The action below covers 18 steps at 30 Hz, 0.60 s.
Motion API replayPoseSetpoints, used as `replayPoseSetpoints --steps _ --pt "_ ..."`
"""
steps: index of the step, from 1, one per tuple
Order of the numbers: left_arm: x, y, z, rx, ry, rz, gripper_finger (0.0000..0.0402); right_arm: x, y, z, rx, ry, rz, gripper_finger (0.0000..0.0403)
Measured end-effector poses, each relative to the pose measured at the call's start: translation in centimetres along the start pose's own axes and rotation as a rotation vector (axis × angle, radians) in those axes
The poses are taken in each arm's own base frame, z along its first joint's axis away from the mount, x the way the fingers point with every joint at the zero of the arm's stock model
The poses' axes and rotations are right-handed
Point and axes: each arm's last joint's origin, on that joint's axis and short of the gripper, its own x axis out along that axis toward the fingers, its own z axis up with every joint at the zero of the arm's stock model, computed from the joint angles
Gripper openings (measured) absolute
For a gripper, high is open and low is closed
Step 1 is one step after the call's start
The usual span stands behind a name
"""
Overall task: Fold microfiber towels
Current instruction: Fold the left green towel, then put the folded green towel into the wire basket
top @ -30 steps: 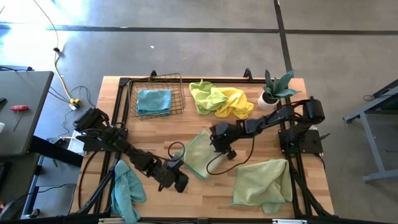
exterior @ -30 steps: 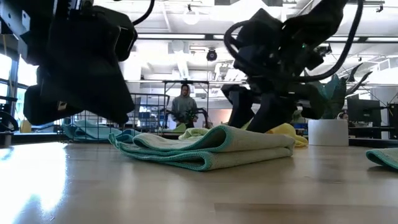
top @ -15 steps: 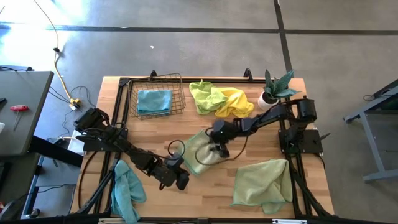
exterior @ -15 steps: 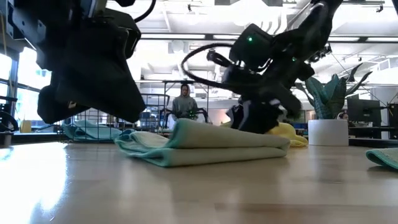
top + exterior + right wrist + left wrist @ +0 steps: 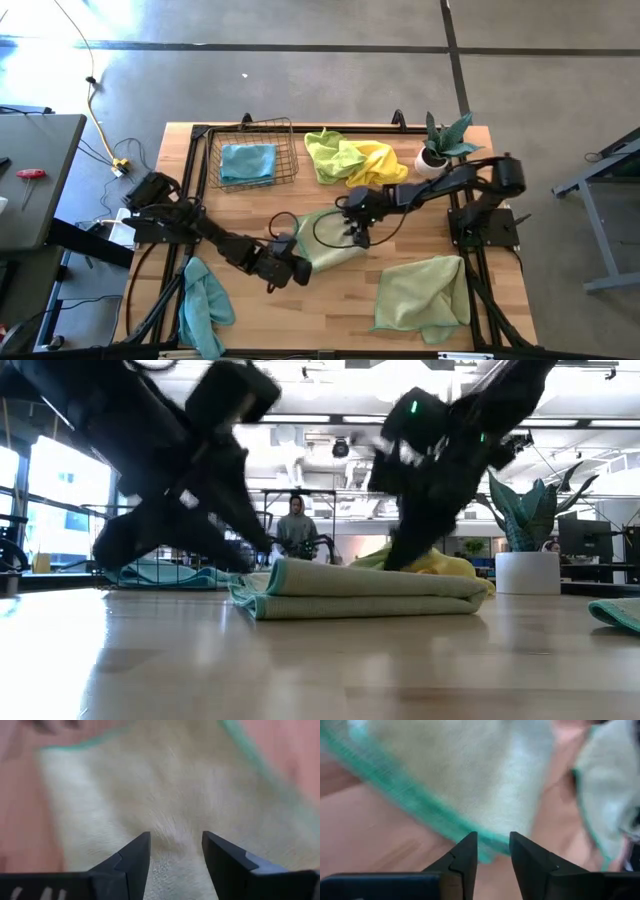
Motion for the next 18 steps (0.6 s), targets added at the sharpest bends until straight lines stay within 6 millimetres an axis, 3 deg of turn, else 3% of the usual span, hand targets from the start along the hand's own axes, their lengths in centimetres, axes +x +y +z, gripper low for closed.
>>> replayPoseSetpoints --steps 3,8,18 --pt "0.2 0.1 0.3 -0.044 0.05 0.005 0.0116 -1.5 0.5 0.6 -0.249 -0.016 -0.054 0.0173" --pt "0.2 0.2 0.2 -0.06 0.042 0.014 0.0129 -1.9 0.5 0.9 -0.492 -0.029 -0.166 0.0173" --pt "0.4 1.7 0.0 -0.131 0.044 0.154 0.0163 -1.9 0.2 0.7 -0.498 0.001 -0.233 0.0173"
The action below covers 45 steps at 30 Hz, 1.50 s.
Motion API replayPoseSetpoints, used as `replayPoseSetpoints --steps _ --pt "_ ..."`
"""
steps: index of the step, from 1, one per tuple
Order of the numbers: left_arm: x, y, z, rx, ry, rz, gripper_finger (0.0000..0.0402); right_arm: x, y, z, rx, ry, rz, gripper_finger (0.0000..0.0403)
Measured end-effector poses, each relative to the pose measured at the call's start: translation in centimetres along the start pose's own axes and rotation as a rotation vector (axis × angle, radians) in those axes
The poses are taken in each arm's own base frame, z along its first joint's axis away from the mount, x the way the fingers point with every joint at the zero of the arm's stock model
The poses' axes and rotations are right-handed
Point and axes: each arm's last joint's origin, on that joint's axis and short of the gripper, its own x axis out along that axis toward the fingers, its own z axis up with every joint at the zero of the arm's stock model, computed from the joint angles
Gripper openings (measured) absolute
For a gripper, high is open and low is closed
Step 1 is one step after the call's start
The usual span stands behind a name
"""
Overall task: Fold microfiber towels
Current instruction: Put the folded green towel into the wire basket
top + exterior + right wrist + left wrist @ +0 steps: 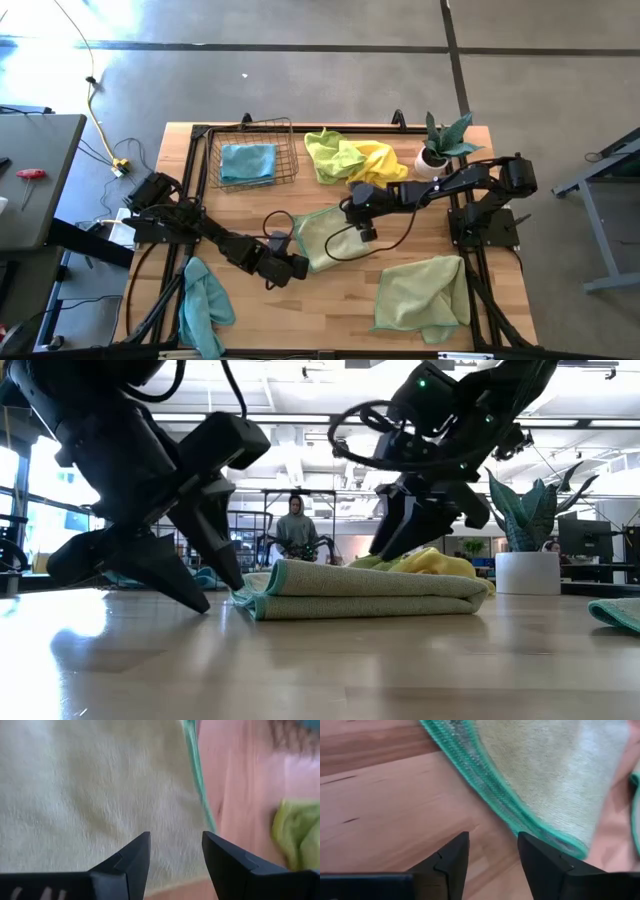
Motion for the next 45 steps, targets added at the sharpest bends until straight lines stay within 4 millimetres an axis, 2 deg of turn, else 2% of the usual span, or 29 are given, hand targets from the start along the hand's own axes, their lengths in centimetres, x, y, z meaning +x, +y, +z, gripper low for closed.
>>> replayPoseSetpoints --steps 7,11,16,36,41,45 --pt "0.0 0.0 0.0 -0.03 -0.016 -0.002 0.0185 0.0 0.1 -0.3 0.176 0.035 0.008 0.0173" --pt "0.0 0.0 0.1 -0.088 -0.048 -0.007 0.0185 0.0 0.1 -0.3 0.298 0.027 0.006 0.0173" --pt "0.0 -0.2 0.3 -0.116 -0.112 -0.032 0.0184 0.0 0.1 -0.2 0.369 0.027 0.005 0.0173" --pt "-0.1 -0.4 0.4 -0.178 -0.162 -0.065 0.0187 0.0 0.1 -0.2 0.367 0.026 0.005 0.0173" --pt "0.1 -0.2 0.2 -0.244 -0.181 -0.062 0.0219 0.0 0.1 -0.2 0.367 0.026 0.006 0.0173" --pt "1.2 0.1 -0.1 -0.322 -0.198 -0.066 0.025 0.0 0.1 -0.2 0.367 0.026 0.006 0.0173"
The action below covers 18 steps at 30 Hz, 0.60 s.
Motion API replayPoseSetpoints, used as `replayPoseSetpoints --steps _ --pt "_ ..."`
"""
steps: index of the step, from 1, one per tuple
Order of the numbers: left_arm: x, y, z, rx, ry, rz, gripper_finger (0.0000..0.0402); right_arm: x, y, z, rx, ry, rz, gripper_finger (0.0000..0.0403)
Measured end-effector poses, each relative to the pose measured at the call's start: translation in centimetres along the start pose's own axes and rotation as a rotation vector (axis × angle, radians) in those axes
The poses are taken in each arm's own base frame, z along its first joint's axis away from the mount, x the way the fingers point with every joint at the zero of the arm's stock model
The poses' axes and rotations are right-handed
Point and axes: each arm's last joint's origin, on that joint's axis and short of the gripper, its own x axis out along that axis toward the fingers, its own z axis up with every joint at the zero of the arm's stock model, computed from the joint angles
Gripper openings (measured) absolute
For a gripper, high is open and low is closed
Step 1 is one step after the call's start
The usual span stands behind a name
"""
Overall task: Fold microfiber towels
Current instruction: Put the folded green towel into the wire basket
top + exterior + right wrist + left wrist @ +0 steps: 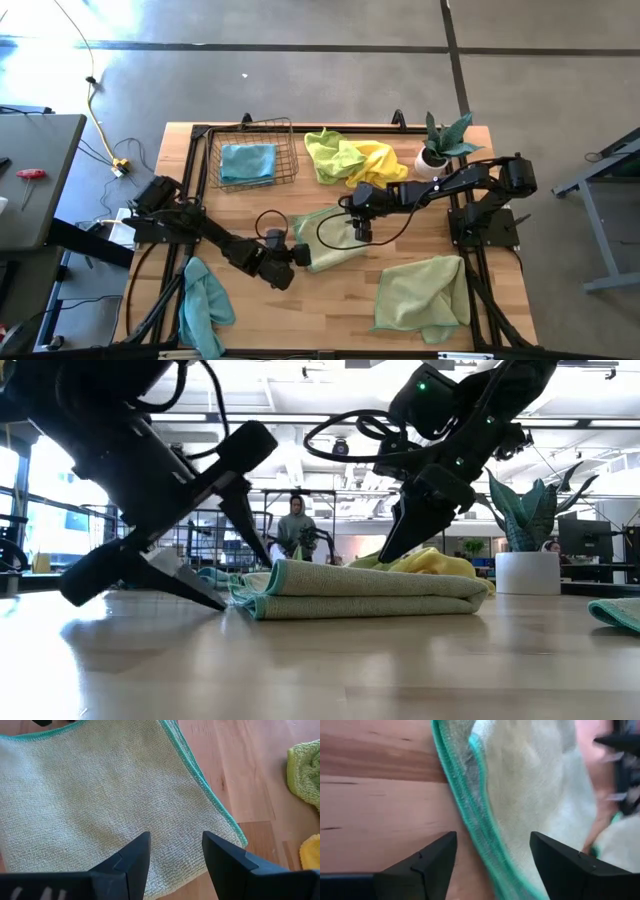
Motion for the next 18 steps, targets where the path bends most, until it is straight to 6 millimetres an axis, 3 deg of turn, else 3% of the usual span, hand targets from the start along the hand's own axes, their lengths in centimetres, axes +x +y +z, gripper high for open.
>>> replayPoseSetpoints --steps 4,18 --pt "1.1 0.5 -0.5 -0.07 -0.047 -0.019 0.0268 0.0 0.0 0.0 0.0 -0.001 0.0 0.0173" --pt "2.6 -0.7 0.5 -0.029 -0.037 -0.028 0.0271 0.0 0.0 0.0 0.0 -0.003 0.0 0.0173"
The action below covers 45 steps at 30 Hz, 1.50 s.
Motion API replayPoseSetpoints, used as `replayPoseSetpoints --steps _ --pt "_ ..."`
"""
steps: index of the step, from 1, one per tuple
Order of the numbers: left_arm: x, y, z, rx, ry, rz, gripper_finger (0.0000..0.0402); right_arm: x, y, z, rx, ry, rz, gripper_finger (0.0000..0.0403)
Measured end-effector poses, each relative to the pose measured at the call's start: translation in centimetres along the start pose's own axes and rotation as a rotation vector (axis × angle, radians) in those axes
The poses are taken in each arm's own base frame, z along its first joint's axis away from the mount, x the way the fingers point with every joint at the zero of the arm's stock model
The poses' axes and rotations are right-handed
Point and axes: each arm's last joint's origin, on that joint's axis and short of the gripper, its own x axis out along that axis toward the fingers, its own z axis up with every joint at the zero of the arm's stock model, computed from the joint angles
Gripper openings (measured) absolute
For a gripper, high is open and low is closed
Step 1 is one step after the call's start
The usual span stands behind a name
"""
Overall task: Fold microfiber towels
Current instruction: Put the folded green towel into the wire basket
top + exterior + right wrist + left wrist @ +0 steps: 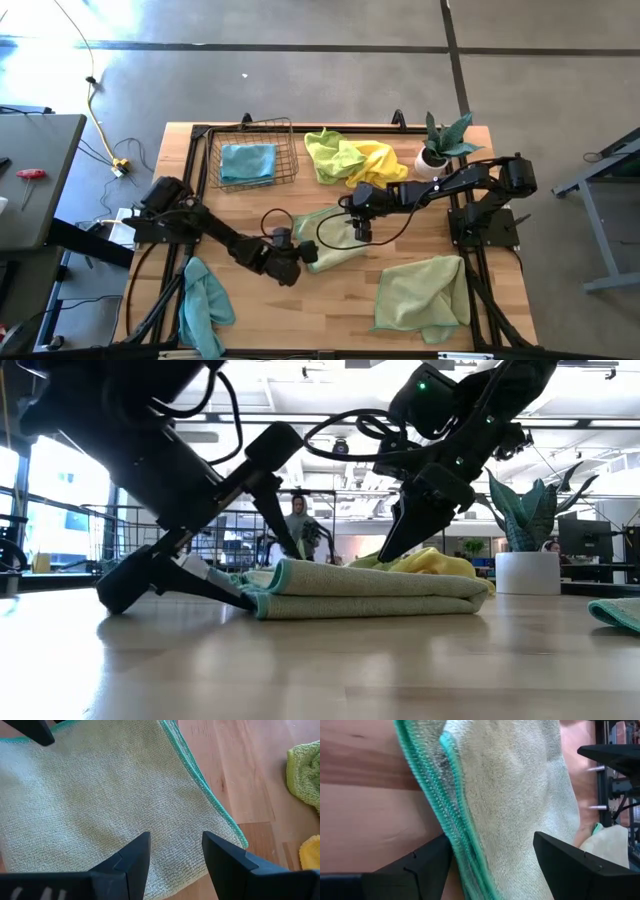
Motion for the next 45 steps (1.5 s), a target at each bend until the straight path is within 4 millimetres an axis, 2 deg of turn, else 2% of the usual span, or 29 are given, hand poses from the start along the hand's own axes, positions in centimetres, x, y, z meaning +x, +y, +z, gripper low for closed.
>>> replayPoseSetpoints --steps 7,12,22,26,28,32,38,45 --pt "0.6 -0.4 0.6 0.041 0.01 -0.002 0.0265 0.0 0.0 0.0 0.0 0.0 0.0 0.0173" --pt "1.1 -0.5 1.2 0.049 0.013 0.013 0.0229 0.0 0.0 0.0 0.0 0.0 0.0 0.0173" --pt "2.0 -0.7 2.3 0.15 0.047 0.044 0.0096 0.0 0.0 0.0 0.0 -0.001 0.0 0.0173" --pt "2.0 -0.8 2.2 0.234 0.049 0.032 0.0029 0.0 0.0 0.0 0.0 -0.001 0.0 0.0173" --pt "2.0 -0.9 2.2 0.282 0.051 0.017 0.001 0.0 0.0 0.0 0.0 -0.001 0.0 0.0173" --pt "1.6 -1.2 2.9 0.415 0.034 0.01 0.0011 0.0 0.0 0.0 0.0 -0.001 0.0 0.0173" --pt "-0.7 -3.9 5.0 0.541 0.179 -0.078 0.0004 0.0 0.0 0.0 0.0 -0.002 0.0 0.0173" --pt "-3.3 -5.3 9.4 0.558 0.295 -0.058 0.0002 0.0 0.0 0.0 0.0 -0.004 0.001 0.0173"
